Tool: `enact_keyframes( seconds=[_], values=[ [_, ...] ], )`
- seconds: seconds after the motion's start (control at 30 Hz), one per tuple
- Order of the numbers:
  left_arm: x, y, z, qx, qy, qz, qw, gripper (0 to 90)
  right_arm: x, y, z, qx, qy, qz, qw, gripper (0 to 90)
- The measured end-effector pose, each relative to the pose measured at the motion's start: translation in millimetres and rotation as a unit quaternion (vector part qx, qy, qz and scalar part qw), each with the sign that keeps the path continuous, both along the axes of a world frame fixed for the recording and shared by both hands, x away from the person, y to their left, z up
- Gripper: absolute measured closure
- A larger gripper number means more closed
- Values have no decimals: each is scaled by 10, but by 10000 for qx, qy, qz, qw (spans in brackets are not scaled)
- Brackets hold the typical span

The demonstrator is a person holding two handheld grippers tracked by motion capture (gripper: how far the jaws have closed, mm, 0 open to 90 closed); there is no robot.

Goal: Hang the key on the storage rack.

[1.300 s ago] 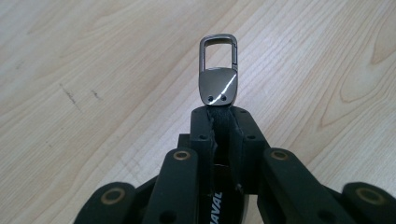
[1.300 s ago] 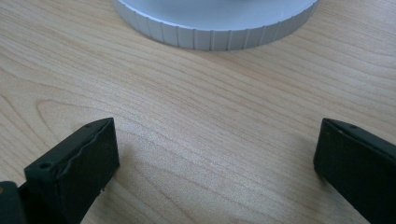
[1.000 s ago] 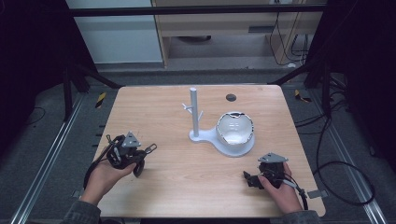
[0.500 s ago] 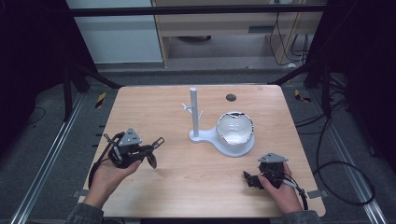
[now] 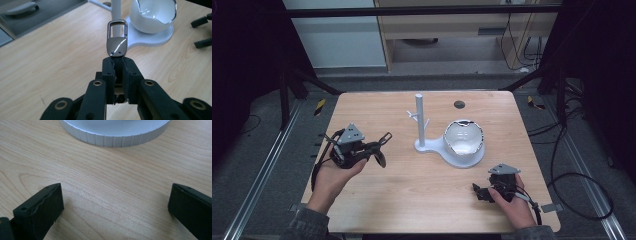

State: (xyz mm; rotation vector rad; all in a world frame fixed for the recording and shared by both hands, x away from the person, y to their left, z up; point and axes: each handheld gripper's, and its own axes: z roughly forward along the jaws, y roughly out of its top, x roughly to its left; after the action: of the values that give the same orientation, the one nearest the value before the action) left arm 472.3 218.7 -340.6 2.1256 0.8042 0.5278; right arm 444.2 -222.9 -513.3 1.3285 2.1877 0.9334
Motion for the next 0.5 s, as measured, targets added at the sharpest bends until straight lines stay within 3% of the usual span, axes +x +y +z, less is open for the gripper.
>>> enact_keyframes(
  seconds=[0.2, 0.4, 0.5],
  values=[
    [58, -128, 151, 192, -146, -48, 9997, 806, 1, 2, -1, -6, -4, -9, 10000, 4],
    [98, -222, 262, 96, -221, -58, 9997, 806, 1, 1, -1, -9, -6, -7, 10000, 4],
    [101, -270, 308, 155, -269, -94, 9995, 806, 1, 2, -1, -9, -5, -9, 10000, 4]
  ],
)
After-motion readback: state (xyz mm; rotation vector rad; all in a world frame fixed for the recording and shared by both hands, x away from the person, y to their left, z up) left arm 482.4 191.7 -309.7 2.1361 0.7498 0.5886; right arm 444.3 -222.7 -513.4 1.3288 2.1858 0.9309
